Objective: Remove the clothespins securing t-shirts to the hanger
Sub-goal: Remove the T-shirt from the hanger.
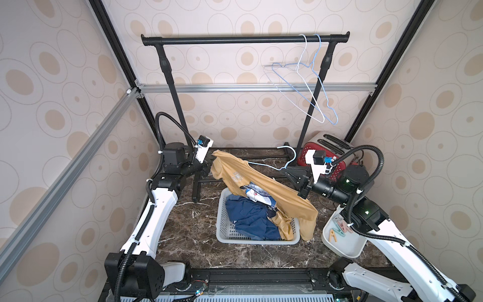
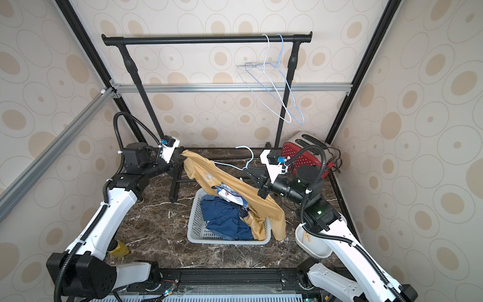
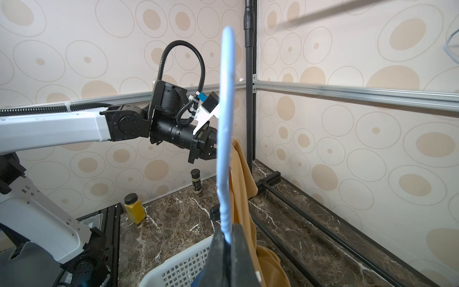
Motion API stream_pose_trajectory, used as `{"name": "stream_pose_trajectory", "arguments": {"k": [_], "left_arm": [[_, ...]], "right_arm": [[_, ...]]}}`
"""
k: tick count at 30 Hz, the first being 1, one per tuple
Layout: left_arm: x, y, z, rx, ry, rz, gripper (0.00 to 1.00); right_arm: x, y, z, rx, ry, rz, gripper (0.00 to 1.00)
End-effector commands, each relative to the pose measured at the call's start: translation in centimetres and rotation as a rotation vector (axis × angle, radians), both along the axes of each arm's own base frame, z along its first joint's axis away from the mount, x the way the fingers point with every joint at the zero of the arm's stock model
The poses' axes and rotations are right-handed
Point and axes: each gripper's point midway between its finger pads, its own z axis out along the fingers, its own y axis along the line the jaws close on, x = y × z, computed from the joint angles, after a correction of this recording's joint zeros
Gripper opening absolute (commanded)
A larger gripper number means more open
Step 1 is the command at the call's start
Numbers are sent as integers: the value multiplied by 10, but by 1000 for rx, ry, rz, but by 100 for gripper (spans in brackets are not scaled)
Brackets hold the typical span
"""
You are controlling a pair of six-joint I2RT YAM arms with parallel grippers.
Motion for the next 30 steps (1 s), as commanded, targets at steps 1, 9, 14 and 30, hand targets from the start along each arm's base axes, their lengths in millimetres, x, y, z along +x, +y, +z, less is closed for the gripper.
{"name": "stream_pose_trajectory", "arguments": {"k": [1,9,14,30], "left_arm": [[5,23,12,-58,-8,127,0],[6,36,3,-91,37,185,0],[9,44,1,-114,58,213,0],[13,58,-7,-111,95,227,0]], "right_arm": [[-11,-10,17,32,-92,-9,0],[-27,-29,24,54,-155,-56,0],[-30,-38,26,56,-177,-88,0],[-26,-66,37,64,-222,-208,0]]}}
